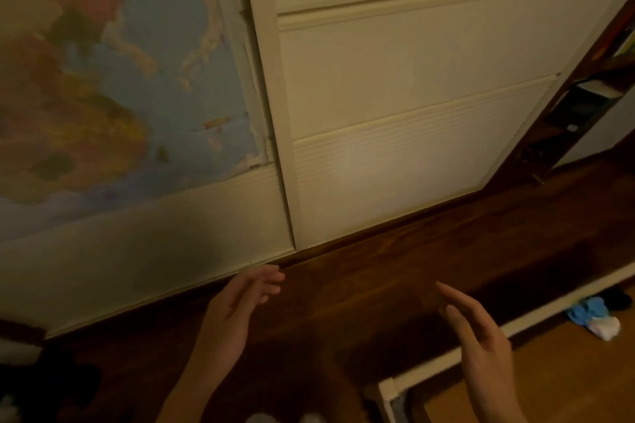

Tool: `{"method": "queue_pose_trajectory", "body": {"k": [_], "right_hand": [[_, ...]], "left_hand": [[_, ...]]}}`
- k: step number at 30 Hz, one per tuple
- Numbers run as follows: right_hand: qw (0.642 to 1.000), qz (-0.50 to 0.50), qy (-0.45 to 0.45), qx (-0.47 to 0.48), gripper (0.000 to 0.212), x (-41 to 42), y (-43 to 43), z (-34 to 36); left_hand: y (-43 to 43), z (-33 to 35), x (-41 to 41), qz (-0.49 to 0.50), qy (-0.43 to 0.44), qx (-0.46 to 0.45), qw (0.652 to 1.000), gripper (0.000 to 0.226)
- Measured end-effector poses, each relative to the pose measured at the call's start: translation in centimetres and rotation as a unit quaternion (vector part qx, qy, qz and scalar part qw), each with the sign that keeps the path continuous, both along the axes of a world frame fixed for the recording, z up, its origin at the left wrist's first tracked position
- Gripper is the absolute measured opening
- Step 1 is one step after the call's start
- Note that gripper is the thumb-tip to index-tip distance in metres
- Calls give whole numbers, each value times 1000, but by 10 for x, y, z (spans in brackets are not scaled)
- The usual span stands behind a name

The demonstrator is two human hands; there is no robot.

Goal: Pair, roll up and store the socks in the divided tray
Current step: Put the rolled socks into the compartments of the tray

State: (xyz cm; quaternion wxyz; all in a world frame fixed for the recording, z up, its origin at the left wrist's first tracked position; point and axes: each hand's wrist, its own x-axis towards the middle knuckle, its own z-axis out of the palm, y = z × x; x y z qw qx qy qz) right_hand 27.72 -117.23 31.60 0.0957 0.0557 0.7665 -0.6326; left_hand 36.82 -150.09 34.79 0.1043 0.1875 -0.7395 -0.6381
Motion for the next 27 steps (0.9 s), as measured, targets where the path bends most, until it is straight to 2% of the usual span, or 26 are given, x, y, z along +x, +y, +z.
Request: {"method": "queue_pose_trajectory", "body": {"k": [6,12,19,24,27], "right_hand": [[992,-125,-6,-6,34,-92,-41,-4],[950,-311,8,4,28,-154,-51,-10],[864,-503,22,12,25,-177,-8,-3],[790,-613,37,-3,31,-198,48,-27],[762,-647,18,7,32,-219,99,-53]], "left_hand": [[-58,-21,-154,-87,-3,18,996,38],[-56,-44,-326,-245,-14,52,968,30],[45,-40,-484,-469,-36,13,882,38],[168,-51,-567,-590,-41,0,806,42],[258,-65,-607,-645,-49,-19,762,44]]}}
